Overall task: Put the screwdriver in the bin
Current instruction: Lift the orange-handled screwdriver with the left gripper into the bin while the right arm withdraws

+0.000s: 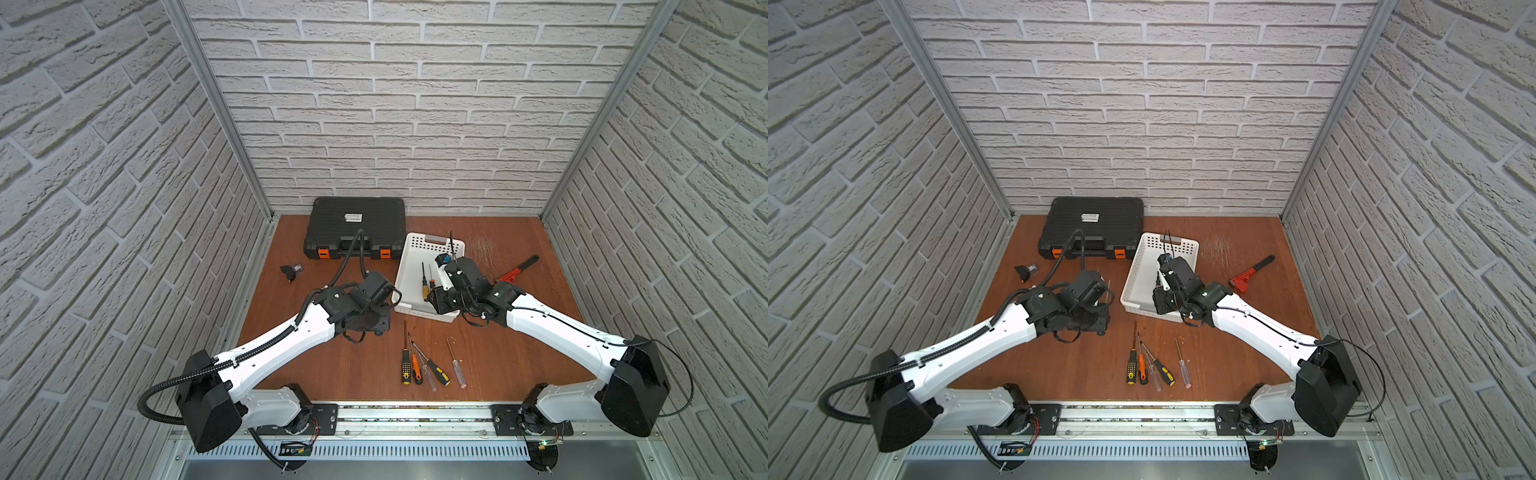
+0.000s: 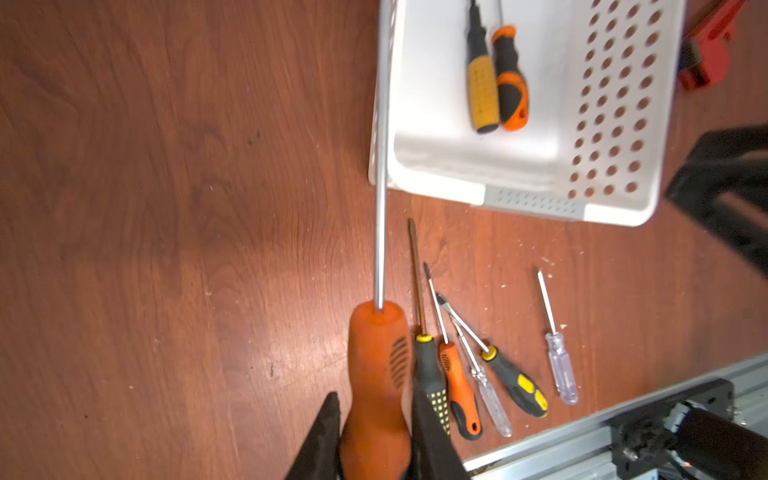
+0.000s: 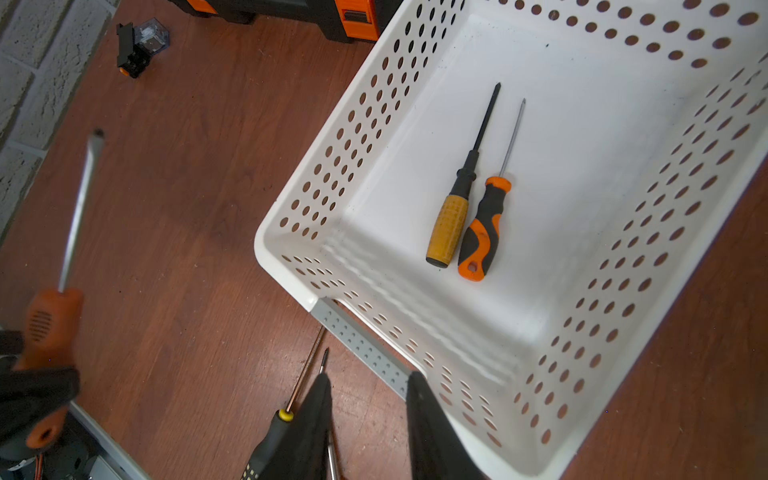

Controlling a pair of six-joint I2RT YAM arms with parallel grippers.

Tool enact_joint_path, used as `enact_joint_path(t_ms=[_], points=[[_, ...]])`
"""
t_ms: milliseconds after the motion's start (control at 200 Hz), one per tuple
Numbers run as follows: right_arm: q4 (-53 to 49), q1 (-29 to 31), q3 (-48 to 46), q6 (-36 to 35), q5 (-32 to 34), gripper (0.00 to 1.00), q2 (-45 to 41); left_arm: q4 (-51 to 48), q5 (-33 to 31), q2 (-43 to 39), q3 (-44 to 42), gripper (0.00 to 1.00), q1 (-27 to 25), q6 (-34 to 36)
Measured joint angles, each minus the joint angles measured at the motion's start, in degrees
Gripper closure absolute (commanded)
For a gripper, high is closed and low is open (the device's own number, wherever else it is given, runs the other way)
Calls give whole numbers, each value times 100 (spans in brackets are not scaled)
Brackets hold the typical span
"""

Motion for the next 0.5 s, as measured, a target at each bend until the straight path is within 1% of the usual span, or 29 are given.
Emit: enact_joint_path(t_ms=[55,180,335,500], points=[[-39,0,0,-4,17,62,-48,24,149,223,356,100,190,181],[-63,-125,-52,66,-74,61,-271,293,564,953,1034,100,481,531],[-269,-341,-70,133,-116,61,-621,435,857,2124,2065,100,540,861],[-745,-372,-122,149,-87,58,-1095,540,1064,3228,2997,100,540,1040]])
